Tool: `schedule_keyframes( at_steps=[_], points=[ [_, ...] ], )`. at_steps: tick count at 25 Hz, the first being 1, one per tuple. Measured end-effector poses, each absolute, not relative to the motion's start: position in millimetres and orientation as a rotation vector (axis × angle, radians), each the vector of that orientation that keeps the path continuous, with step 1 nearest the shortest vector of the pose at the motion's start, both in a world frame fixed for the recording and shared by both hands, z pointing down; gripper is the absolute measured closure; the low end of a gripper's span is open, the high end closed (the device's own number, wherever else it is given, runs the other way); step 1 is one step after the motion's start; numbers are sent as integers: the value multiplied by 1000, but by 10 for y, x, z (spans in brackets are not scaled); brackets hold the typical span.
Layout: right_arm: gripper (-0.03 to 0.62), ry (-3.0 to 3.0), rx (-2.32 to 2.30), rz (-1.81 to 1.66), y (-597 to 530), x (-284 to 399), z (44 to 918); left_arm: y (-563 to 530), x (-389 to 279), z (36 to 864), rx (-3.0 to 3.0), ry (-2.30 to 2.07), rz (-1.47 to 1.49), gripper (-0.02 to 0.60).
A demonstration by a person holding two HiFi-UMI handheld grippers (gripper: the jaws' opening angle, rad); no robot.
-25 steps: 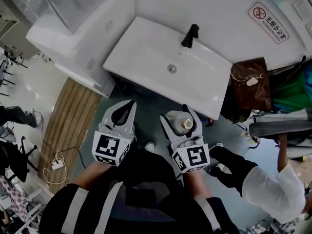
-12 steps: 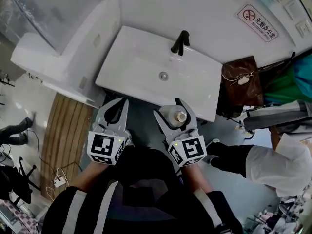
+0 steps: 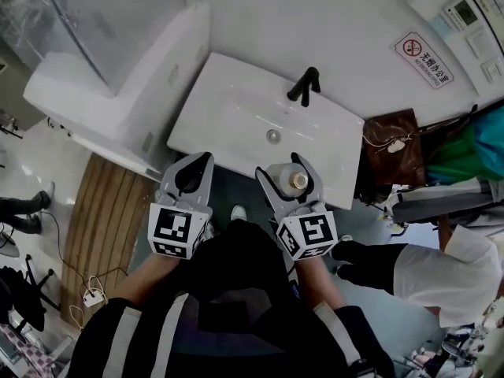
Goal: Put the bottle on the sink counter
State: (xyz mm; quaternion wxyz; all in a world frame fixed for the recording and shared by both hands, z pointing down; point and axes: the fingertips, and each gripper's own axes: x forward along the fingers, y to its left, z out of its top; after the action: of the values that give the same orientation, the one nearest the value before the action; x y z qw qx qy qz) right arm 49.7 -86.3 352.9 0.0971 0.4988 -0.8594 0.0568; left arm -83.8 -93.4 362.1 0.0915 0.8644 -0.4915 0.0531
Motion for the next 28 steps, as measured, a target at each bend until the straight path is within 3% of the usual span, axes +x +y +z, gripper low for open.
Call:
schedule_keyframes(
  at_steps=[28],
  points=[
    [250,-2608,1168,254,-2707,118,4112,-2514,-931,3941,2396,-1667,264,583]
  ],
)
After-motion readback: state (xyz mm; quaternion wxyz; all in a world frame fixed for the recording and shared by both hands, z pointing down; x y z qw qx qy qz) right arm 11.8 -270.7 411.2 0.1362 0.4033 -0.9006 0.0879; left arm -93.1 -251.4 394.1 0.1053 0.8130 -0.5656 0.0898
